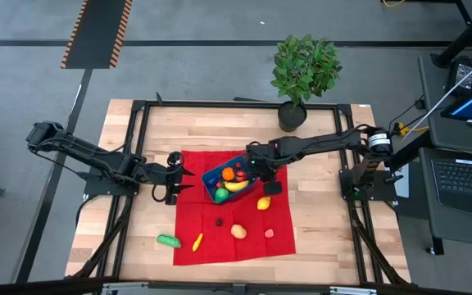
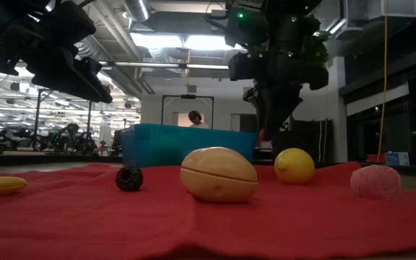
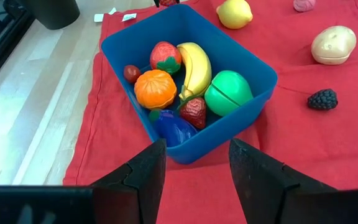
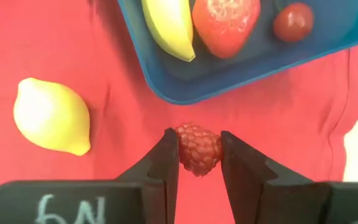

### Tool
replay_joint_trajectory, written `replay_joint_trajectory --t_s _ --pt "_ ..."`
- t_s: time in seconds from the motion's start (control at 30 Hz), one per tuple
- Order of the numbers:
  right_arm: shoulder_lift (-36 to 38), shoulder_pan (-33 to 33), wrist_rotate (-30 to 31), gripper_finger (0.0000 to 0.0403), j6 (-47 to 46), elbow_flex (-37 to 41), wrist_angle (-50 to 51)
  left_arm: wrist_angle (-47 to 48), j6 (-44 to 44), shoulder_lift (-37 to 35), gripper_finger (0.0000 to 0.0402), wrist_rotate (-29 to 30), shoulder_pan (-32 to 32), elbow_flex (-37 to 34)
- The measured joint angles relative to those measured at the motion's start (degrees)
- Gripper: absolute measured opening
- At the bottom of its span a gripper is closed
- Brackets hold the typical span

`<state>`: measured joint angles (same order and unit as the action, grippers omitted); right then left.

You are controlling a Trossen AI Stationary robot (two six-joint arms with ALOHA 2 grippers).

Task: Pick and placing Produce into tupperware
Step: Put the raspberry into the blue bin

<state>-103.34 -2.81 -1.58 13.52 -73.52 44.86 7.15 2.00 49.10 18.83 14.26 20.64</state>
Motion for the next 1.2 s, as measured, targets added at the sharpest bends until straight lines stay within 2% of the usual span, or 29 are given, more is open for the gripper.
replay_joint_trajectory --t_s 0.27,0.47,0.83,1.03,1.2 --pt "8.0 -1.2 0.0 0.0099 -1.8 0.7 -0.3 0.0 0.4 0.0 0.0168 0.0 0.0 0.0" --pt "17.2 -1.4 0.0 0.0099 -3.4 10.6 -10.0 0.0 0.4 0.0 0.0168 0.0 0.0 0.0" --pt "34.9 -1.4 -0.4 0.0099 -4.5 35.7 -45.1 -0.3 0.9 0.0 0.0168 0.0 0.0 0.0" --pt "37.5 -1.4 -8.4 0.0099 -5.1 46.2 -64.6 -0.5 0.9 0.0 0.0168 0.0 0.0 0.0" --pt "37.7 -1.5 -11.3 0.0099 -5.8 48.8 -69.9 -0.5 0.9 0.0 0.0168 0.0 0.0 0.0"
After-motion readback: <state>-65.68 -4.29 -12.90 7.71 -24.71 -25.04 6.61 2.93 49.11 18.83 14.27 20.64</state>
